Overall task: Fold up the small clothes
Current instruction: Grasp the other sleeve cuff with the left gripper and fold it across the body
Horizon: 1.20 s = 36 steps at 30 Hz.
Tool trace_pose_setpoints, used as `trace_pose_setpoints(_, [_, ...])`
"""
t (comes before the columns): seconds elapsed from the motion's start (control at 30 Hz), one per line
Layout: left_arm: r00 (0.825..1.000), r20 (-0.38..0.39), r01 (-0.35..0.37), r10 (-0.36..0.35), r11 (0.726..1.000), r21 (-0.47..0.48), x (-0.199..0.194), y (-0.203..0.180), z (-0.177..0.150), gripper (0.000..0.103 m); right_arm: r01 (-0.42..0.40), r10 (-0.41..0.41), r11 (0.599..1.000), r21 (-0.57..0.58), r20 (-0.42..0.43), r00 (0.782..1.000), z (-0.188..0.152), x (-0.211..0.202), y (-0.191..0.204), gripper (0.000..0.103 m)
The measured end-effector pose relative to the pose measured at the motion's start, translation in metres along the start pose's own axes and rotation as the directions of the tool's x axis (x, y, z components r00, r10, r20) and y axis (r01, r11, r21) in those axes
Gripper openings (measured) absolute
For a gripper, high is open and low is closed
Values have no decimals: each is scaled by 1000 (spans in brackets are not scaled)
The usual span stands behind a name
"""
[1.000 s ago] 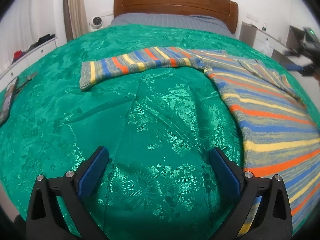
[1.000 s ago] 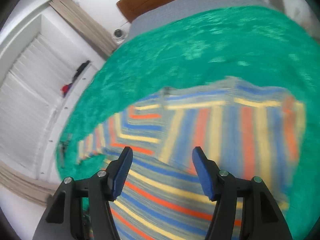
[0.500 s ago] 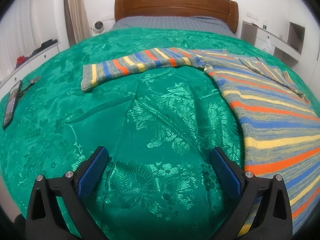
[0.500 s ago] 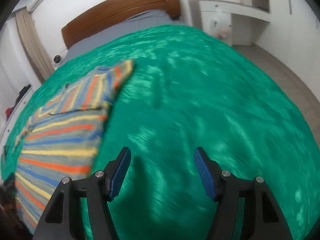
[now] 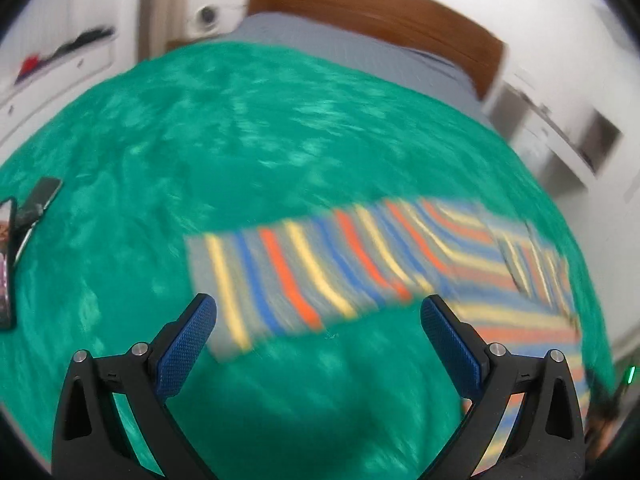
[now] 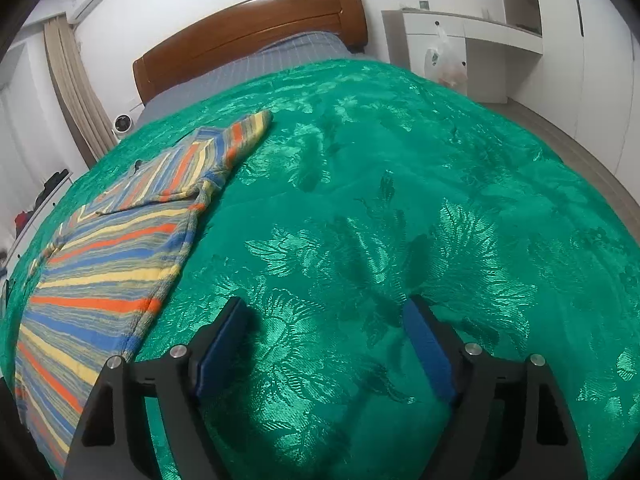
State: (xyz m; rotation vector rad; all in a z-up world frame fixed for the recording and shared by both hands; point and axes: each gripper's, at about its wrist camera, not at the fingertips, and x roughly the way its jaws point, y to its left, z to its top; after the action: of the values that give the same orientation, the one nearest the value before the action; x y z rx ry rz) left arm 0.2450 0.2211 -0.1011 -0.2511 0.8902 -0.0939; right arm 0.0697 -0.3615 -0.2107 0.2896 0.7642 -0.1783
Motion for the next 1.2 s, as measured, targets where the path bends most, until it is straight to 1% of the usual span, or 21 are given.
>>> trace_pose_setpoints(0.1, [997, -71, -19, 12, 995, -95, 24, 37, 23, 98, 0, 0, 1000, -7, 4, 1000, -1, 1, 1, 83])
trace_pose_setpoints(0.17, [994, -109, -24, 8, 988, -152, 38, 54, 28, 92, -1, 1, 1000, -9, 6, 1000, -1, 2, 2, 83])
trace_pose_setpoints(0.23, [986, -164, -48, 14, 978, -205, 55, 70, 25, 83, -2, 3, 1000, -12, 6, 1000, -1, 2, 2, 84])
trace_pose_setpoints(0.27, [982, -186, -52, 11, 975, -216, 61, 72, 23, 81, -4, 4, 1000, -13, 6, 1000, -1, 3, 2, 85])
trace_pose_setpoints(0.33, [974, -227, -49, -1, 976, -212, 74, 70, 17, 71, -3, 3, 1000, -16, 5, 1000, -1, 3, 3, 85])
trace_pose_setpoints(0.37, [971, -238, -51, 1, 978, -202, 78, 67, 14, 69, -3, 3, 1000, -17, 5, 1000, -1, 4, 3, 85])
trace_pose_setpoints(0.4, [969, -246, -59, 13, 982, -181, 82, 62, 11, 61, -3, 3, 1000, -17, 6, 1000, -1, 4, 3, 85])
trace_pose_setpoints(0.43, [969, -247, -62, 20, 985, -162, 84, 57, 10, 39, -3, 3, 1000, -17, 6, 1000, -1, 4, 3, 85])
trace_pose_setpoints(0.47, [968, -250, -61, 24, 988, -143, 85, 52, 9, 23, -2, 2, 1000, -17, 5, 1000, -1, 4, 3, 85])
trace_pose_setpoints(0.5, [965, -260, -63, 31, 991, -116, 87, 45, 8, 4, -2, 2, 1000, -17, 5, 1000, -1, 4, 3, 85])
trace_pose_setpoints(0.57, [968, -241, -96, 75, 992, -79, 83, 34, 14, 3, -3, 3, 1000, -16, 5, 1000, -1, 4, 3, 85])
trace_pose_setpoints(0.63, [977, -190, -107, 101, 994, -20, 70, 13, 27, 3, -3, 3, 1000, -16, 6, 1000, -1, 3, 3, 85])
trace_pose_setpoints(0.67, [981, -166, -100, 99, 995, 0, 64, 2, 35, 3, -4, 4, 1000, -16, 7, 1000, -1, 4, 3, 85])
trace_pose_setpoints(0.77, [995, -76, -50, 61, 990, 130, 35, -63, 68, 3, -6, 6, 1000, -15, 9, 1000, -1, 3, 4, 85])
trace_pose_setpoints(0.83, [998, -56, -6, 18, 978, 207, 25, -107, 79, 3, -9, 9, 1000, -14, 11, 1000, -1, 3, 3, 85])
trace_pose_setpoints(0.9, [998, -51, 42, -28, 956, 289, 20, -159, 84, 3, -10, 11, 1000, -12, 12, 1000, -1, 3, 4, 85])
trace_pose_setpoints(0.97, [995, -59, 94, -78, 927, 363, 21, -214, 79, 3, -13, 13, 1000, -11, 14, 1000, -1, 3, 4, 85])
trace_pose_setpoints(1.0, [993, -66, 112, -94, 918, 380, 22, -228, 75, 3, -14, 14, 1000, -10, 14, 1000, -1, 3, 4, 85])
trace_pose_setpoints(1.07, [986, -94, 164, -136, 886, 434, 32, -279, 54, 3, -18, 18, 1000, -8, 15, 1000, -2, 2, 3, 85])
trace_pose_setpoints(1.17, [978, -136, 208, -161, 843, 496, 51, -327, 21, 6, -21, 21, 1000, -6, 17, 1000, -2, 2, 2, 85])
trace_pose_setpoints(1.2, [974, -161, 223, -162, 828, 514, 61, -342, 6, 14, -22, 22, 1000, -5, 17, 1000, -2, 2, 2, 85])
